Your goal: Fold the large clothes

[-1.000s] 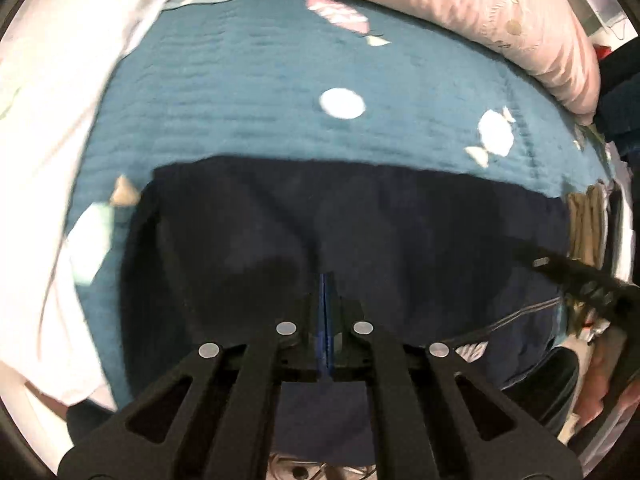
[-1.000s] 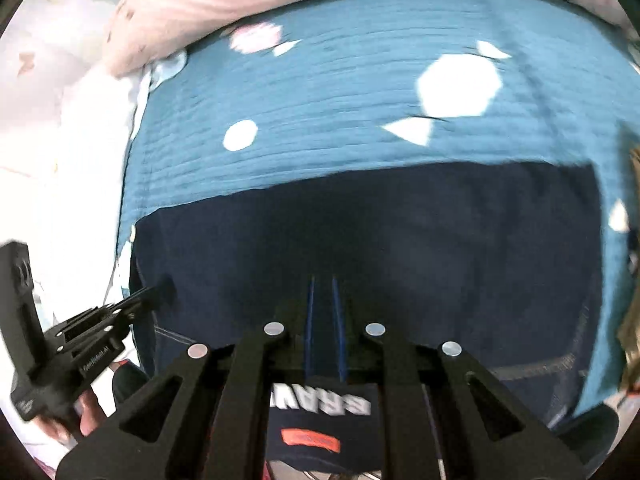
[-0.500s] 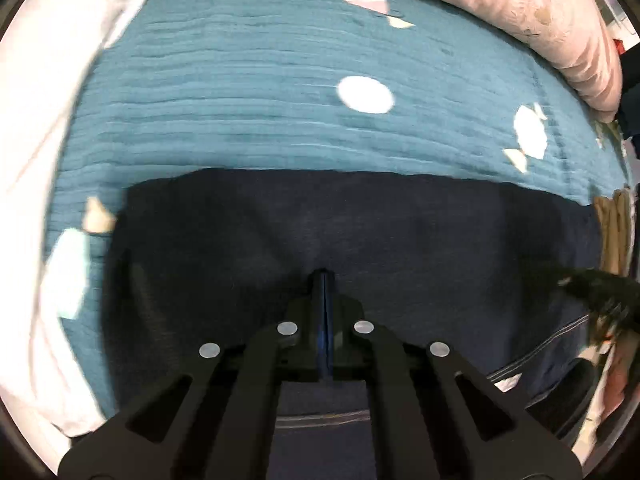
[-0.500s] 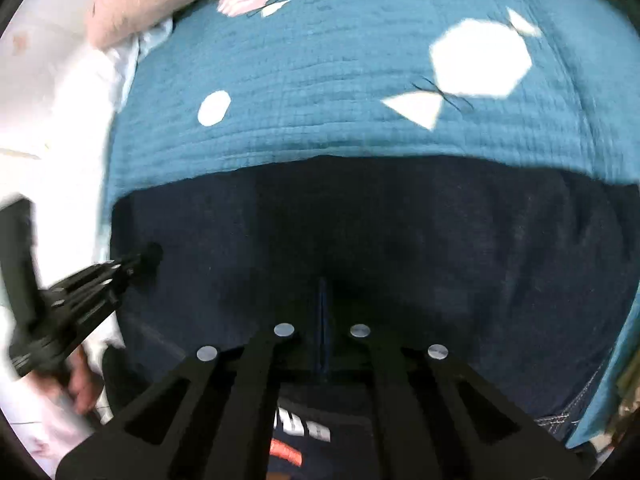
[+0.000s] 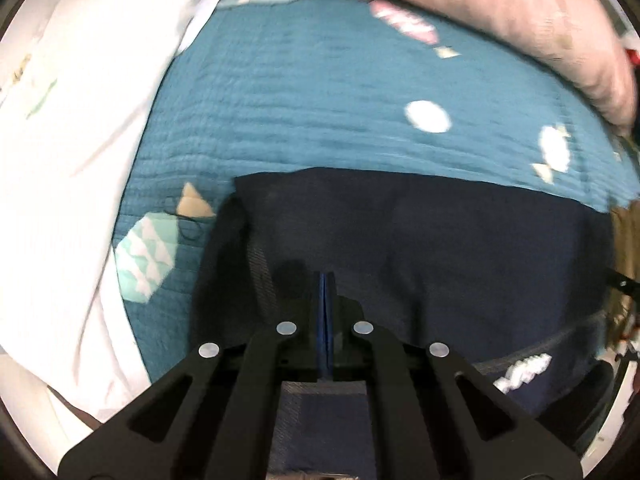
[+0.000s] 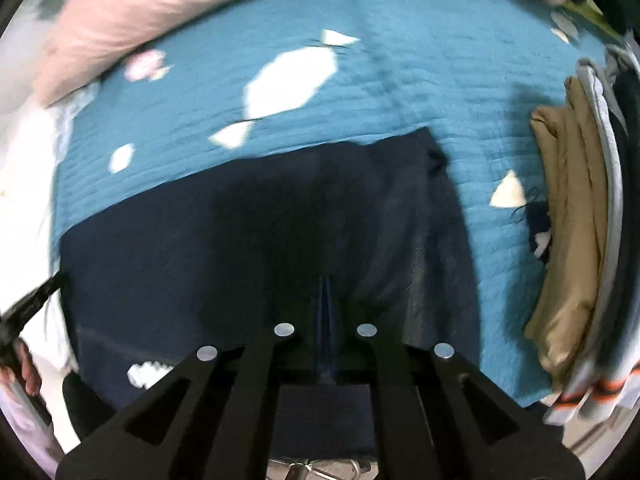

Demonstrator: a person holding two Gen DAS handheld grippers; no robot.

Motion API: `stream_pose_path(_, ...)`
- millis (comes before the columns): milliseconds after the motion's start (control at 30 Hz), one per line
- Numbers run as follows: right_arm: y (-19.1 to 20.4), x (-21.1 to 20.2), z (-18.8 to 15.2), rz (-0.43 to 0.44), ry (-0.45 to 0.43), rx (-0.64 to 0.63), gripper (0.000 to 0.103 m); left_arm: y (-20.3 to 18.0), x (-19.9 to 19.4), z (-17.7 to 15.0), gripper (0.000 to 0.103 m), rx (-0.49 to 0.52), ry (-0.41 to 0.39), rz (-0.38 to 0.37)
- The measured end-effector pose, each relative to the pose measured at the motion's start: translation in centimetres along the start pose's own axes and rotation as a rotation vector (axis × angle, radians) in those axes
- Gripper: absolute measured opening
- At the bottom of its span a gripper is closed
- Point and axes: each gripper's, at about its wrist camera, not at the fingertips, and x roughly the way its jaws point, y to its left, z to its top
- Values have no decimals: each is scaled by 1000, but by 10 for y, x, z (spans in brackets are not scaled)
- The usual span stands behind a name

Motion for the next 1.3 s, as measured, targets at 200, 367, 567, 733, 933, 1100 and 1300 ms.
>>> stream_pose_path(200,55,-6,-58,113,22,-108,3,-40,-29,-41,3,68,-45,-80)
stream_pose_path(367,94,15,-97,152,84,-159,4,-66,-25,-89,3,126,-7,-86)
stream_pose_path(567,115,44,-124,183,150,-144,4,-70,-1,-119,3,120,60,-109)
stream_pose_path(733,117,56,-122,146,146,-163,0,-61,20,-129,3,101,83,-84)
stream_pose_path(933,86,46,-112,167,141,-103,0,-42,21,-133,3,98,56,-12)
stream_pose_path(1100,53,35,-113,-36,76,-56,3,-9,28,-138,3,0,52,-110)
stream_pose_path(1300,-12,35,-117,-41,47,98,0,24,39,-147,3,-148,27,-303)
